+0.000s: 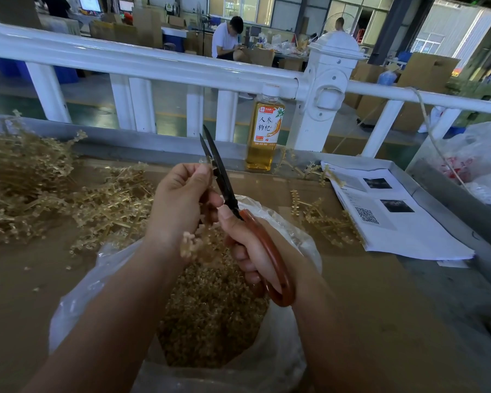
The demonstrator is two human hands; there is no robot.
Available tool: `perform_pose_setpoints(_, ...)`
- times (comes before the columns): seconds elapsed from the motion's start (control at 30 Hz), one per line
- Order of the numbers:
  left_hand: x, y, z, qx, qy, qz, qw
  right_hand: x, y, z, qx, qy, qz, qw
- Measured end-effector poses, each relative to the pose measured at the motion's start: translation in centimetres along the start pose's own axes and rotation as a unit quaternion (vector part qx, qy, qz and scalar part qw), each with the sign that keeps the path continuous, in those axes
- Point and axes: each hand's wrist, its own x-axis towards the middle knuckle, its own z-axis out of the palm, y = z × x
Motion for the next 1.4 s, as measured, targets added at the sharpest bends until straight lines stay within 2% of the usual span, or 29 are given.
perform_pose_setpoints(0.17,0.5,0.0,-0.6,0.042,0.008,0.016,0.999,0.1,0.1,-0.1,-0.016,0.012,0.01,1.0)
perform_pose_setpoints(0.4,0.4,-0.3,0.1,-0.001,-0.013,0.024,1.0,-0.2,-0.4,0.1,0.072,0.014,0.032,0.997)
perform_pose_setpoints(0.63,0.5,-0.3,0.0,-0.016,-0.036,0.013,0.999,-0.9,-1.5,-0.1,0.046,0.051,0.054,0.996)
perform_pose_setpoints(0.83,0.4,-0.5,0.1,-0.031,-0.055,0.002,0.998,-1.0,-0.8,-0.2,0.065,0.055,0.013,0.996)
perform_pose_setpoints(1.4,0.6,-0.2,-0.1,-0.043,-0.055,-0.01,0.997,-0.5,0.5,-0.6,0.042,0.048,0.011,0.998)
